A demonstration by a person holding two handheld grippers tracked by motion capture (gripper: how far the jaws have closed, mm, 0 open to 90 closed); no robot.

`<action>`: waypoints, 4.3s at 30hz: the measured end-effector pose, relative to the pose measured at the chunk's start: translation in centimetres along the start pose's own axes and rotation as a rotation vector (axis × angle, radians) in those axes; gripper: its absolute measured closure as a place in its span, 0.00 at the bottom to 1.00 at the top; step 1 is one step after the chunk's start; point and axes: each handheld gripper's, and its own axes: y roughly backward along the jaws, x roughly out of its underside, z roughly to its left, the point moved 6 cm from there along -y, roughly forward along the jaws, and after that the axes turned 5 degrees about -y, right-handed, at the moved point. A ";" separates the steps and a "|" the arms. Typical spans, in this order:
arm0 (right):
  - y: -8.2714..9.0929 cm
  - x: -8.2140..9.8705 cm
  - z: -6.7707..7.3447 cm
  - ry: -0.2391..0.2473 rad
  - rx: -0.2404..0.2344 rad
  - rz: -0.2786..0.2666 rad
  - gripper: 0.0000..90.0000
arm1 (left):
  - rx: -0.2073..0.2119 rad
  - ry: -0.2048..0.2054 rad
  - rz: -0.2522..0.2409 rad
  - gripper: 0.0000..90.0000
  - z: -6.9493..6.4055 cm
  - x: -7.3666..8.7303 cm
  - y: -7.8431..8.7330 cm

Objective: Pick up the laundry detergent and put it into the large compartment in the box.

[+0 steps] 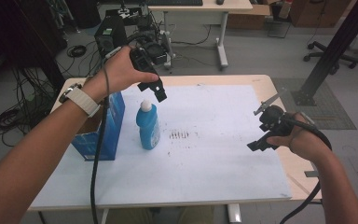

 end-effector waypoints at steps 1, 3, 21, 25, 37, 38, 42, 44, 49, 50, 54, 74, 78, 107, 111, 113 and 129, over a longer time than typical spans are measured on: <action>0.0 -0.1 0.1 0.000 -0.001 0.000 0.13 | -0.001 0.024 -0.001 0.10 0.0 0.1 0.0; -0.1 -0.2 0.1 0.004 -0.003 -0.002 0.13 | -0.001 0.049 0.001 0.10 0.0 0.3 0.0; -0.2 -0.4 0.2 0.017 -0.006 -0.005 0.13 | -0.042 0.261 0.033 0.10 0.8 1.7 -0.9; -0.4 -0.4 0.3 0.021 -0.009 -0.004 0.13 | -0.057 0.307 0.037 0.11 0.9 1.9 -1.2; -0.6 -0.6 0.3 0.033 -0.015 -0.008 0.13 | -0.046 0.405 0.057 0.11 1.1 2.2 -1.5; -0.6 -0.6 0.2 0.041 -0.016 -0.009 0.13 | -0.043 0.425 0.063 0.11 1.1 2.3 -1.6; -0.6 -0.7 0.3 0.046 -0.018 -0.009 0.13 | -0.038 0.474 0.059 0.11 1.3 2.4 -1.6; -0.6 -0.7 0.3 0.051 -0.019 -0.008 0.13 | -0.034 0.492 0.059 0.11 1.3 2.5 -1.6; -0.6 -0.9 0.3 0.061 -0.020 -0.010 0.13 | -0.019 0.524 0.063 0.11 1.2 2.7 -1.7; -0.6 -1.0 0.3 0.066 -0.019 -0.010 0.13 | -0.018 0.531 0.066 0.11 1.2 2.8 -1.8; -0.6 -1.0 0.4 0.072 -0.023 -0.009 0.13 | -0.013 0.568 0.073 0.11 1.3 3.0 -1.9; -1.0 -1.2 0.4 0.091 -0.030 -0.005 0.13 | -0.003 0.626 0.084 0.11 1.3 3.3 -2.7; -1.1 -1.4 0.6 0.098 -0.033 -0.005 0.13 | -0.002 0.639 0.083 0.10 1.3 3.4 -3.0; -1.5 -1.4 0.6 0.098 -0.038 -0.006 0.13 | -0.013 0.700 0.095 0.11 1.7 3.6 -5.5; -1.5 -1.4 0.6 0.093 -0.039 -0.005 0.13 | -0.006 0.702 0.097 0.11 1.6 3.5 -5.9; -1.5 -1.3 0.5 0.092 -0.038 -0.007 0.13 | -0.007 0.704 0.100 0.11 1.7 3.6 -6.1; -1.8 -0.8 0.3 0.086 -0.042 -0.006 0.13 | 0.000 0.705 0.107 0.11 1.7 3.4 -7.7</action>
